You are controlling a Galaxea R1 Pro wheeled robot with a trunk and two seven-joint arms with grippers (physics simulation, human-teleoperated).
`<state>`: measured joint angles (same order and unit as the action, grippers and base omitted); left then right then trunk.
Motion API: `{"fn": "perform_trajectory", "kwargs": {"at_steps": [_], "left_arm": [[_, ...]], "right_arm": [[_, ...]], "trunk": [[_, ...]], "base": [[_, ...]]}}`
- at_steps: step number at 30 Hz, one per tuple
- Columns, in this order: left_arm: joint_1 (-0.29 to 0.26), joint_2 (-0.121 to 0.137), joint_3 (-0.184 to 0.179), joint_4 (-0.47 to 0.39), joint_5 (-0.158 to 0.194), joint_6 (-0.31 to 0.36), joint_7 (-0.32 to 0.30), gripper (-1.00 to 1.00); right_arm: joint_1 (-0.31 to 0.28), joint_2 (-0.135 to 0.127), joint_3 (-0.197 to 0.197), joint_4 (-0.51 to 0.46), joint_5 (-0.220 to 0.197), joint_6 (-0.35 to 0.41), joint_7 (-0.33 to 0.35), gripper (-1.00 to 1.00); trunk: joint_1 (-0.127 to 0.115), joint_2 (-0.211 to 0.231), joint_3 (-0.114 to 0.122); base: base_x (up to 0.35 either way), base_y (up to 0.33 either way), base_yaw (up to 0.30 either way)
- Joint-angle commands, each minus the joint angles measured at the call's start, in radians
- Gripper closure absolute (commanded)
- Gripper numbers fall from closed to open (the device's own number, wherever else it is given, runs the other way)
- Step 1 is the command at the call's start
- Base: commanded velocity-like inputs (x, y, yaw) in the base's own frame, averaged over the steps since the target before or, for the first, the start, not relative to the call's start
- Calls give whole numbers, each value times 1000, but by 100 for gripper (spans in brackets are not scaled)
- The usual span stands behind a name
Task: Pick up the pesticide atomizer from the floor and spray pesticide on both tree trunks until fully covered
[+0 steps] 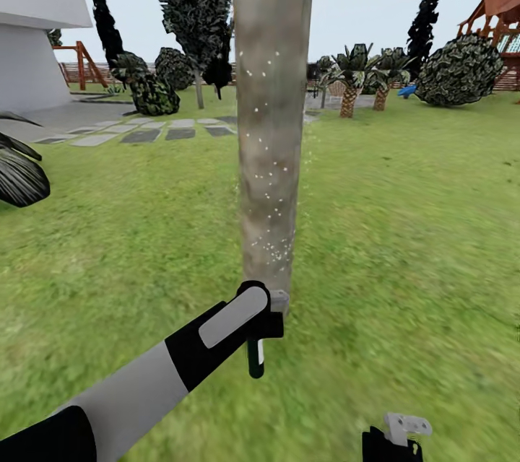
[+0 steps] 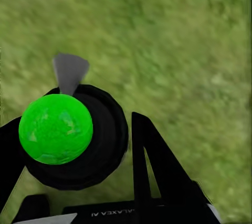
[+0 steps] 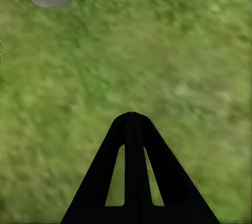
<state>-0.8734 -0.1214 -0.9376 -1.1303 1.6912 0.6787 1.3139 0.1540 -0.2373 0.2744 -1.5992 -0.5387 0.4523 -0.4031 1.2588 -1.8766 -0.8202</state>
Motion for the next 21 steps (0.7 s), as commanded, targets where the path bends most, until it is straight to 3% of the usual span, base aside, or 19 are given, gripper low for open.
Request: {"fn": "perform_trajectory", "kwargs": {"at_steps": [1,15,21], "left_arm": [[-1,0,-1,-1,3,11,6,100],[0,0,-1,-2,2,9,6,100],[0,0,-3,0,2,9,4,100]], "right_arm": [[1,-1,2,-2,-9,2,-10,100],[2,1,1,-2,-9,2,-10,100],[2,0,1,-2,-9,2,-10,100]], "trunk": [[0,0,0],[0,0,1],[0,0,1]], "base": [[56,333,-237],[25,333,-229],[0,334,-87]]}}
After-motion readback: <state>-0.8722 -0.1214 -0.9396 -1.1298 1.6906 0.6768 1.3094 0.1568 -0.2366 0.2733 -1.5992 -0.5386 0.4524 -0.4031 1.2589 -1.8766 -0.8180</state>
